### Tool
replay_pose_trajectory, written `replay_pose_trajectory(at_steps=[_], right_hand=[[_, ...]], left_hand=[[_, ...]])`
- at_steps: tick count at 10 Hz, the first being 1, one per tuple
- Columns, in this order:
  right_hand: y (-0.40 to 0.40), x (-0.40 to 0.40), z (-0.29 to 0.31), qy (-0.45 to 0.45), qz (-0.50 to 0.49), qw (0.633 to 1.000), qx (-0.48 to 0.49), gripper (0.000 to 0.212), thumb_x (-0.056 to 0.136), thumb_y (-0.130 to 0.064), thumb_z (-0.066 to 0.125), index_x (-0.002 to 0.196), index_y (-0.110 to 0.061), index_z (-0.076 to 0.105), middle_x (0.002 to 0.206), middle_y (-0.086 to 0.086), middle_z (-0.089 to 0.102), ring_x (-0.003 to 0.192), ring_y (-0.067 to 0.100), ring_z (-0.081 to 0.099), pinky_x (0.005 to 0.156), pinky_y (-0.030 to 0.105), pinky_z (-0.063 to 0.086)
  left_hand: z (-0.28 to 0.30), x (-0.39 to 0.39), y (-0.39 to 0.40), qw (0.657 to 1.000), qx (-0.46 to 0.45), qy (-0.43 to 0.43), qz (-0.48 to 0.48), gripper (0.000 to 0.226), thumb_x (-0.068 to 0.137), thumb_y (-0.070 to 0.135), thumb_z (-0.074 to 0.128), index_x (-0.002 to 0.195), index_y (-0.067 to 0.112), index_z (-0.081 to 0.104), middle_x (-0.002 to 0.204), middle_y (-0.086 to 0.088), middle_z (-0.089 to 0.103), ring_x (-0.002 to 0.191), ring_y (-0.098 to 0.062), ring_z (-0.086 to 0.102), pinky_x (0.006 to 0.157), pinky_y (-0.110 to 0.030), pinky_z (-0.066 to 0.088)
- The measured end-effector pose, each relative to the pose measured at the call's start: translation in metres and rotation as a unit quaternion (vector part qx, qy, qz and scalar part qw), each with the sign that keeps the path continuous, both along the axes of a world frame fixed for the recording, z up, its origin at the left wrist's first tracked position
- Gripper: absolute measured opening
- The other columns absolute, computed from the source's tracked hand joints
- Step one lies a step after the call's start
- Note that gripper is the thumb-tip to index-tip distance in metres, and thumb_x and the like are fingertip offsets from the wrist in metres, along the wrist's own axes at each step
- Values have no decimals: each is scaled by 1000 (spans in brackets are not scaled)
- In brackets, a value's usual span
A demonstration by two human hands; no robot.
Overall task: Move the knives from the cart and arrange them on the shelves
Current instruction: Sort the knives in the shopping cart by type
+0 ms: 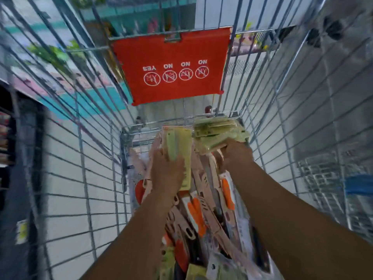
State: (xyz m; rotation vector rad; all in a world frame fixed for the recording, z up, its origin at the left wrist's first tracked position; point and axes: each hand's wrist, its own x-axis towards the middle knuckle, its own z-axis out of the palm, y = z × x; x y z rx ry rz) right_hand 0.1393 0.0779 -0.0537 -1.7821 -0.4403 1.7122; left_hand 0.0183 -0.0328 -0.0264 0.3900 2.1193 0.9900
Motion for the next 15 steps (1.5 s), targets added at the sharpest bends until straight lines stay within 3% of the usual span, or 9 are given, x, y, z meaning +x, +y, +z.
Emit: replay_pose_trajectory(at_steps=[1, 2, 3, 4, 6, 9, 11, 13, 15], right_hand=[[14, -5, -3, -128, 90, 987, -30, 20, 89, -17, 60, 106, -13, 50, 102, 6, 59, 88, 17, 63, 65, 20, 55], [10, -10, 6, -344, 267, 900, 12, 50, 85, -28, 69, 127, -11, 47, 120, 4, 59, 114, 24, 58, 81, 30, 47], [2, -10, 8, -263, 242, 934, 17, 52, 85, -26, 69, 129, -11, 45, 113, 3, 62, 107, 21, 61, 79, 27, 45], [-12, -11, 5, -93, 160, 982, -32, 22, 92, -32, 58, 90, -11, 63, 77, 4, 61, 68, 16, 57, 66, 26, 48], [-31, -3, 12, 120, 139, 982, -36, 21, 97, -18, 51, 102, -6, 68, 86, 8, 73, 70, 17, 69, 65, 30, 58], [18, -8, 2, 6, 24, 998, -56, 5, 94, -17, 53, 97, -13, 53, 92, 5, 56, 71, 16, 58, 64, 29, 51], [24, -11, 1, -94, 47, 994, -21, 26, 93, -8, 51, 118, 1, 54, 82, 7, 54, 64, 15, 53, 52, 23, 51], [11, -8, -18, -313, 238, 915, 92, 50, 88, -12, 55, 135, -13, 37, 136, 13, 45, 113, 29, 54, 90, 42, 50], [-6, -1, -13, -353, 319, 860, 184, 58, 91, -16, 56, 142, -4, 31, 145, 16, 34, 129, 28, 38, 94, 28, 32]], left_hand=[[-4, -6, 5, 1000, -17, -7, -10, 30, 90, 16, 60, 116, 14, 44, 80, 11, 48, 66, -3, 49, 51, -24, 38], [-7, -7, 10, 999, -21, -2, -33, 31, 89, 18, 61, 117, 14, 48, 82, 9, 53, 72, -9, 55, 64, -30, 48], [-8, -6, 16, 997, -21, 6, -72, 34, 84, 18, 62, 117, 17, 51, 95, 3, 60, 89, -20, 61, 80, -40, 54], [-6, -1, 27, 991, -17, -1, -133, 42, 85, 18, 61, 125, 15, 49, 106, 0, 60, 95, -20, 60, 74, -30, 50], [-5, 7, 52, 940, 10, 78, -332, 36, 90, 29, 57, 123, 17, 53, 107, -7, 60, 93, -23, 61, 78, -36, 52], [-6, 9, 73, 835, -8, 298, -462, 53, 94, 31, 55, 144, 30, 38, 151, -6, 26, 137, -29, 24, 111, -39, 24], [-29, 14, 71, 846, -56, 192, -494, 67, 92, 3, 51, 149, 28, 27, 159, -9, 8, 145, -33, 14, 116, -42, 23], [-36, 14, 68, 818, -85, 203, -532, 77, 91, 0, 48, 153, 28, 10, 160, -5, -13, 148, -29, 2, 115, -41, 25], [-30, 16, 46, 803, -70, 285, -518, 75, 94, 8, 49, 153, 26, 6, 161, -2, -12, 148, -23, 0, 113, -42, 26]])
